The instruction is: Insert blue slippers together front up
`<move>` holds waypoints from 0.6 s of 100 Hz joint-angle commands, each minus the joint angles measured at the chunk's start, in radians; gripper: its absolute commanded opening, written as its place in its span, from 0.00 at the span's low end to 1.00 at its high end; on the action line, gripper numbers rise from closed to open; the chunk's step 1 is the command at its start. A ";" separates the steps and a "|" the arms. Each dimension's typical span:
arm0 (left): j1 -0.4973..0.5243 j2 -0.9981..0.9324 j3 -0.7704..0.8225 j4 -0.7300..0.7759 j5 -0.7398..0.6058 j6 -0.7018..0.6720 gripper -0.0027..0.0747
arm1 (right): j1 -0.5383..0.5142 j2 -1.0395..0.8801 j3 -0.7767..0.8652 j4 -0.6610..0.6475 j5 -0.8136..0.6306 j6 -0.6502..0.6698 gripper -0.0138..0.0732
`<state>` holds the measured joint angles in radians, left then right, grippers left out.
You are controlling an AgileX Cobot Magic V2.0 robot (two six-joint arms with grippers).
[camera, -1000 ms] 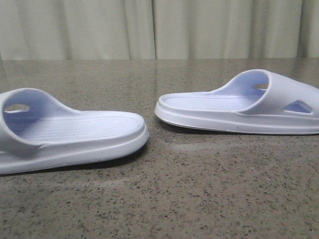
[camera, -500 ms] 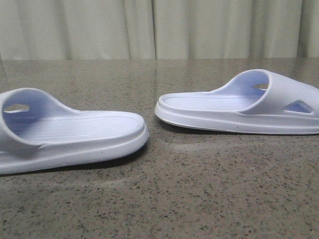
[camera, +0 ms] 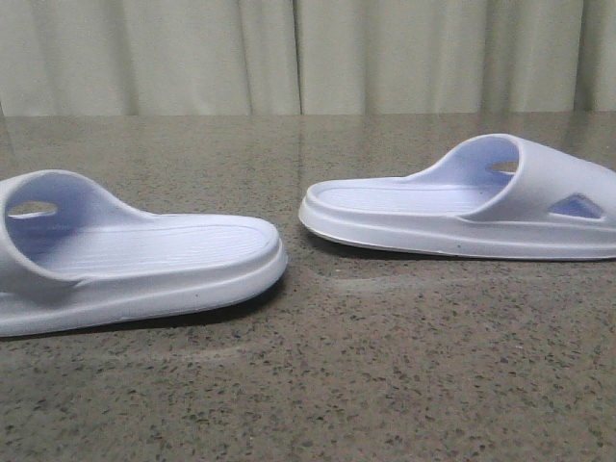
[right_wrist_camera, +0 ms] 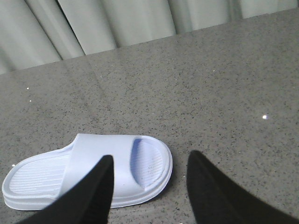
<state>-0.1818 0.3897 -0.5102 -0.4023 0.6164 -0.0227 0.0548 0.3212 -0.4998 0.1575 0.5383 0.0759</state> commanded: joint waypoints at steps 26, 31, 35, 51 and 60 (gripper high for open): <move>-0.007 0.018 0.001 -0.022 -0.156 -0.101 0.74 | 0.000 0.017 -0.036 0.007 -0.113 -0.002 0.55; -0.007 0.025 0.023 -0.022 -0.187 -0.143 0.74 | 0.000 0.017 -0.036 0.007 -0.119 -0.002 0.55; -0.007 0.034 0.043 -0.022 -0.209 -0.161 0.74 | 0.000 0.017 -0.036 0.007 -0.122 -0.002 0.55; -0.007 0.096 0.092 -0.034 -0.261 -0.191 0.74 | 0.000 0.017 -0.036 0.007 -0.131 -0.002 0.55; -0.007 0.143 0.102 -0.054 -0.295 -0.191 0.74 | 0.000 0.017 -0.036 0.007 -0.140 -0.002 0.55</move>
<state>-0.1818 0.4825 -0.3895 -0.4185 0.4297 -0.1997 0.0548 0.3212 -0.5014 0.1600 0.4931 0.0759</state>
